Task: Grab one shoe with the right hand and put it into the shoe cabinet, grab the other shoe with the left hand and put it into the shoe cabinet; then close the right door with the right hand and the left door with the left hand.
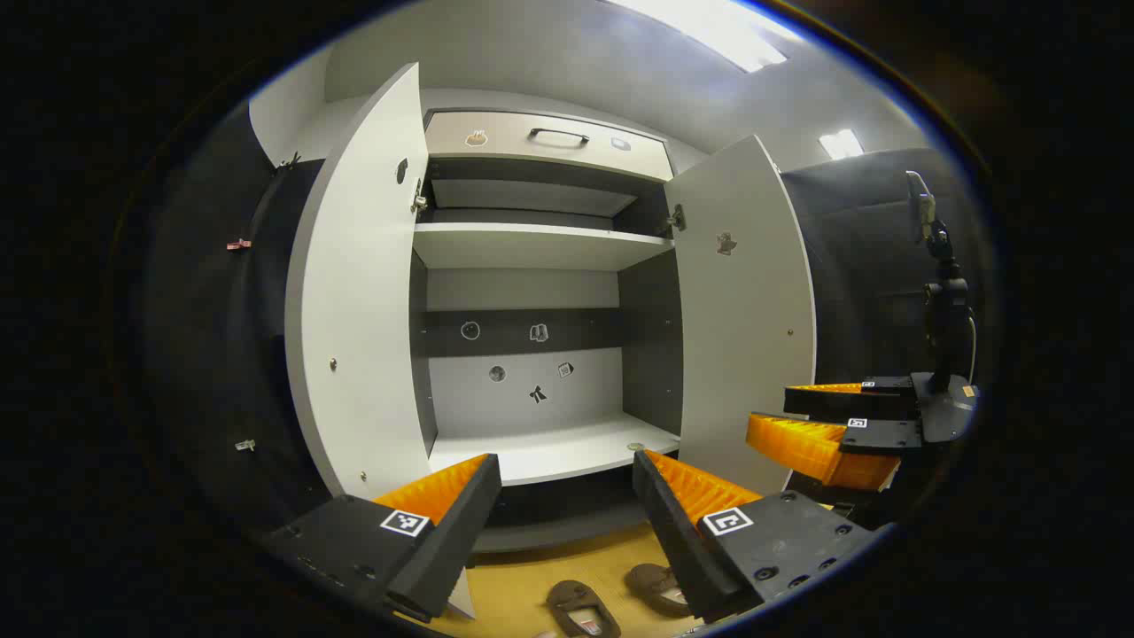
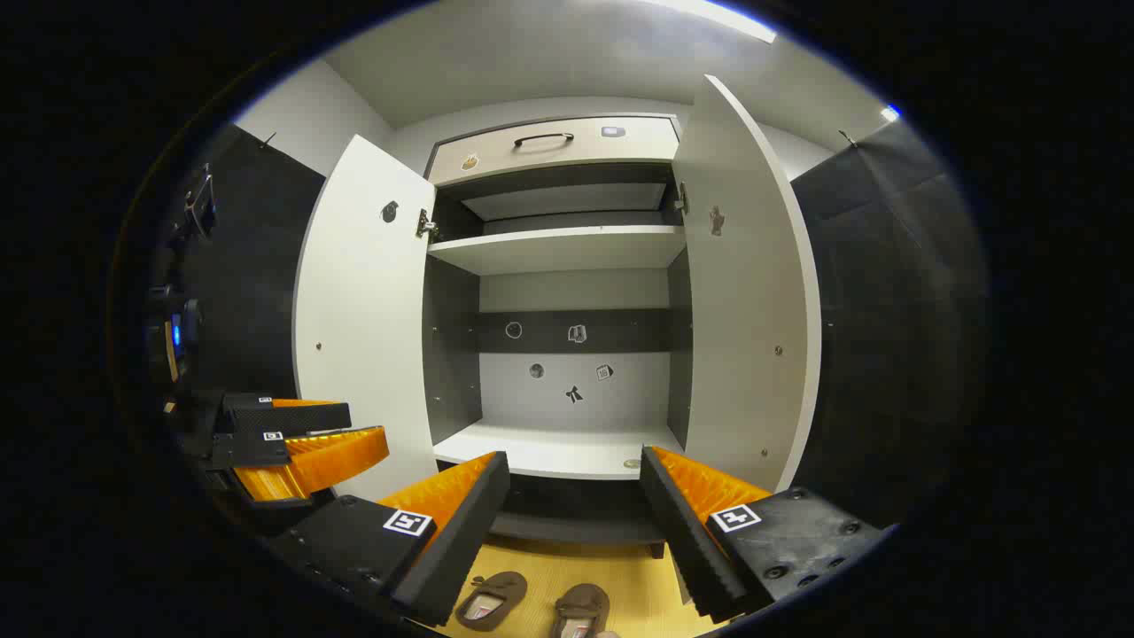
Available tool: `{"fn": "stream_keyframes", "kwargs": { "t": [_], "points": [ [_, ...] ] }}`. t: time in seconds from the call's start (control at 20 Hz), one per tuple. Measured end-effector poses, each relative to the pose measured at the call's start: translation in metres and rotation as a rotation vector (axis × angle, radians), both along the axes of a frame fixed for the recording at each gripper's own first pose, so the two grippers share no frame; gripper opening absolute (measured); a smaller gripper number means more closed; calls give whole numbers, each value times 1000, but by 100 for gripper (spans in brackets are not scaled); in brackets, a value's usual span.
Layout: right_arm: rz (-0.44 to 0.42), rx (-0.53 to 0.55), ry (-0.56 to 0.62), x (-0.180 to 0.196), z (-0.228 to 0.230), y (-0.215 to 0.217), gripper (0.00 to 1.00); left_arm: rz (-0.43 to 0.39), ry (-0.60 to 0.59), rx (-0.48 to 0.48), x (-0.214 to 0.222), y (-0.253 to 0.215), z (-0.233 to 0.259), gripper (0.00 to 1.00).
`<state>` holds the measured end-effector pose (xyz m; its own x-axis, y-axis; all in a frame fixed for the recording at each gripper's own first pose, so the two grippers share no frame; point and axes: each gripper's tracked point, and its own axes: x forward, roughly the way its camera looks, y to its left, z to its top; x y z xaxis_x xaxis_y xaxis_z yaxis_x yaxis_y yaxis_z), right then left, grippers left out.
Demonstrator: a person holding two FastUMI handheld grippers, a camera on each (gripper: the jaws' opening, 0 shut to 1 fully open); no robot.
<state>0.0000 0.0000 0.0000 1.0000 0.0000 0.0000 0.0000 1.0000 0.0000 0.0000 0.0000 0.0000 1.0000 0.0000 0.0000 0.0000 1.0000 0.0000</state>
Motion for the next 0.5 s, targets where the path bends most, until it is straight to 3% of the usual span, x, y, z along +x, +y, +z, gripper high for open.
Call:
{"fn": "stream_keyframes", "kwargs": {
  "t": [0.5],
  "points": [
    [8, -9, -8, 4, 1, 5, 98, -4, -2, -13, 5, 2, -2, 96]
  ]
}}
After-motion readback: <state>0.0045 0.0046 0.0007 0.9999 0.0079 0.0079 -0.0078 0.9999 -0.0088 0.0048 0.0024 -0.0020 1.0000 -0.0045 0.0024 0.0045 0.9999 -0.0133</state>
